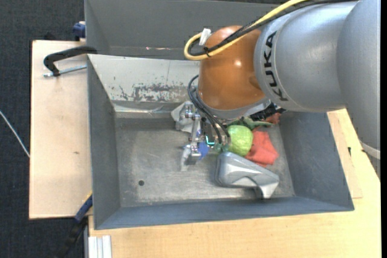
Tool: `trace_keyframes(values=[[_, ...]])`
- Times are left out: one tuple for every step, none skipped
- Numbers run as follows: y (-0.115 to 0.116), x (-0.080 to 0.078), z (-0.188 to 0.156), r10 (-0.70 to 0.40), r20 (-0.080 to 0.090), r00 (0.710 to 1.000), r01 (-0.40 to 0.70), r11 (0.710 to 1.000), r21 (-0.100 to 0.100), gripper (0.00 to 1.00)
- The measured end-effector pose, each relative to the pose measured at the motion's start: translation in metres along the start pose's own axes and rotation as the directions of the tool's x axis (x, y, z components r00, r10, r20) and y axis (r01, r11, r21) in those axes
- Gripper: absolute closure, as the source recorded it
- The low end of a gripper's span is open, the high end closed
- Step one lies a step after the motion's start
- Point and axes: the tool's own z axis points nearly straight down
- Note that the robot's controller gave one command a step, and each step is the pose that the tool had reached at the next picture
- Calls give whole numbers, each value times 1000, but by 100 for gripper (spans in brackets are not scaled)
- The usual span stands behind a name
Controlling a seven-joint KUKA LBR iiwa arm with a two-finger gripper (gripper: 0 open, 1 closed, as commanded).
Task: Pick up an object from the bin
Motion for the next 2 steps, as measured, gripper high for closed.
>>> trace_keyframes(values=[[-1,-1,-3,2,5,1000,-2,1000,-1,0],[-12,-16,35,215,12,977,-215,977,-8,0]])
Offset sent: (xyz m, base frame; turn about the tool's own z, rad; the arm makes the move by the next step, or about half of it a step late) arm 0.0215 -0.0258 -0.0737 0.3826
